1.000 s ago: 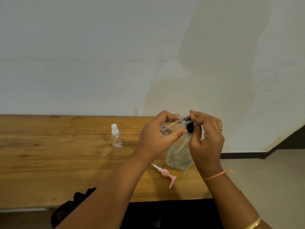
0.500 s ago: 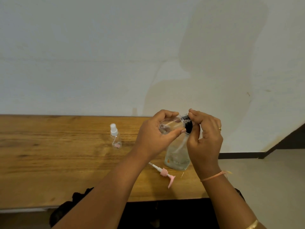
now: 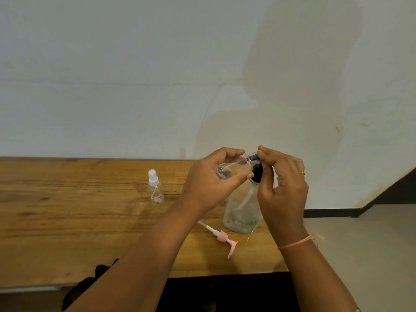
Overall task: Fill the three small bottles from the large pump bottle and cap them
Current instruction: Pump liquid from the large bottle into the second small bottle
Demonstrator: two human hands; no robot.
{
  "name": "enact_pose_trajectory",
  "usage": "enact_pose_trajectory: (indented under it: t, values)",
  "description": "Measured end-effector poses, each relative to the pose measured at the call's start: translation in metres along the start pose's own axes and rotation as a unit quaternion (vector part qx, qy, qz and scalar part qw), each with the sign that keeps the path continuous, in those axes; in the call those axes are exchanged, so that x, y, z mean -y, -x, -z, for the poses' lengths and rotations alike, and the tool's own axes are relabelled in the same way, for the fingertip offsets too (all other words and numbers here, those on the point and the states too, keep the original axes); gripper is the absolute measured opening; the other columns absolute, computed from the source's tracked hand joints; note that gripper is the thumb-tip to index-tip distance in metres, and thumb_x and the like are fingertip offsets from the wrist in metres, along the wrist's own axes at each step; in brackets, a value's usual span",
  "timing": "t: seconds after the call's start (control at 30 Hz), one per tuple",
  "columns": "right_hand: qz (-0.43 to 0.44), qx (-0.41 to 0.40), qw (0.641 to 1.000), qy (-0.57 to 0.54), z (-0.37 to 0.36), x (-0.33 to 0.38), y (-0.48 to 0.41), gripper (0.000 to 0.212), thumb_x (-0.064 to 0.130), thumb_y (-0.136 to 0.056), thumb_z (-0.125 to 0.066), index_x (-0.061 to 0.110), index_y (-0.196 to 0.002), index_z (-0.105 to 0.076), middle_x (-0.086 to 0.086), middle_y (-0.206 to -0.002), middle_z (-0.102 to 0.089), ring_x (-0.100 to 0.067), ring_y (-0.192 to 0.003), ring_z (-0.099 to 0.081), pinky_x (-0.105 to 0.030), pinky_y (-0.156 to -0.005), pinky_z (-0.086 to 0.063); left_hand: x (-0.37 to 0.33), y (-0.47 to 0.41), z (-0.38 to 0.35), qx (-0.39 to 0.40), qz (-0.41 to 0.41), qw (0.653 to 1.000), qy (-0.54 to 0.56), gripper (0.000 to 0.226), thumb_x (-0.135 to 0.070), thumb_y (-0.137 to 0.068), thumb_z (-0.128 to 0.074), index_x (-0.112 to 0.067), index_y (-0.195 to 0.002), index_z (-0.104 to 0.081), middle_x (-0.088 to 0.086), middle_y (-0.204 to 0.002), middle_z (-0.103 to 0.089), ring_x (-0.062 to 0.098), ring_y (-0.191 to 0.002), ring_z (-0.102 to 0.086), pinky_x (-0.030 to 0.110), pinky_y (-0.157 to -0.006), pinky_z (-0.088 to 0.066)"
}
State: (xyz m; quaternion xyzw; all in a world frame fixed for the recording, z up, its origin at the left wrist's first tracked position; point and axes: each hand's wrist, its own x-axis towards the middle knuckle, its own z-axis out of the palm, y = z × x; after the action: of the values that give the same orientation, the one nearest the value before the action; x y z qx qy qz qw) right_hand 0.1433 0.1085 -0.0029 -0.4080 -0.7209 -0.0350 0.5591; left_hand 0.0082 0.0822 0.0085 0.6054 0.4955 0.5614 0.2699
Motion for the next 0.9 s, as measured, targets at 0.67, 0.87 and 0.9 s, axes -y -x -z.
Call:
enact_pose_trajectory:
  t: [0.67,0.87,0.9]
  values:
    - [-0.013,-0.012,1.0,0.02,-0.009,-0.001,0.007,0.024,-0.011,-0.079,-0.058,0.0,-0.098,-0.066,-0.011,-0.1,-0.068,-0.023,-0.095,-0.056,-0.01,-0.087,-0.031,0.003,0.002,-0.002,-0.001,0.008,1.0,-0.008,0.04,-0.023,-0.073,-0.079,-0.041,-0.101,-0.058,-0.026,-0.099,-0.063,-0.01,-0.1,-0.059,0.005,-0.08,-0.044]
    - [-0.028,-0.015,1.0,-0.004,-0.008,0.003,0.009,0.023,-0.007,-0.081,-0.055,0.001,-0.099,-0.066,-0.009,-0.101,-0.067,-0.019,-0.098,-0.054,-0.02,-0.084,-0.042,0.004,0.007,0.002,-0.007,0.009,1.0,-0.023,0.038,-0.025,-0.073,-0.079,-0.043,-0.099,-0.058,-0.028,-0.099,-0.062,-0.014,-0.101,-0.057,0.003,-0.08,-0.043]
    - [-0.039,-0.018,0.999,-0.011,-0.007,0.006,0.008,0.023,-0.007,-0.08,-0.055,0.002,-0.099,-0.066,-0.008,-0.1,-0.067,-0.022,-0.096,-0.056,-0.014,-0.085,-0.039,0.002,0.007,0.003,-0.007,0.006,1.0,-0.022,0.038,-0.025,-0.073,-0.079,-0.042,-0.1,-0.058,-0.029,-0.099,-0.062,-0.015,-0.1,-0.056,0.003,-0.079,-0.043]
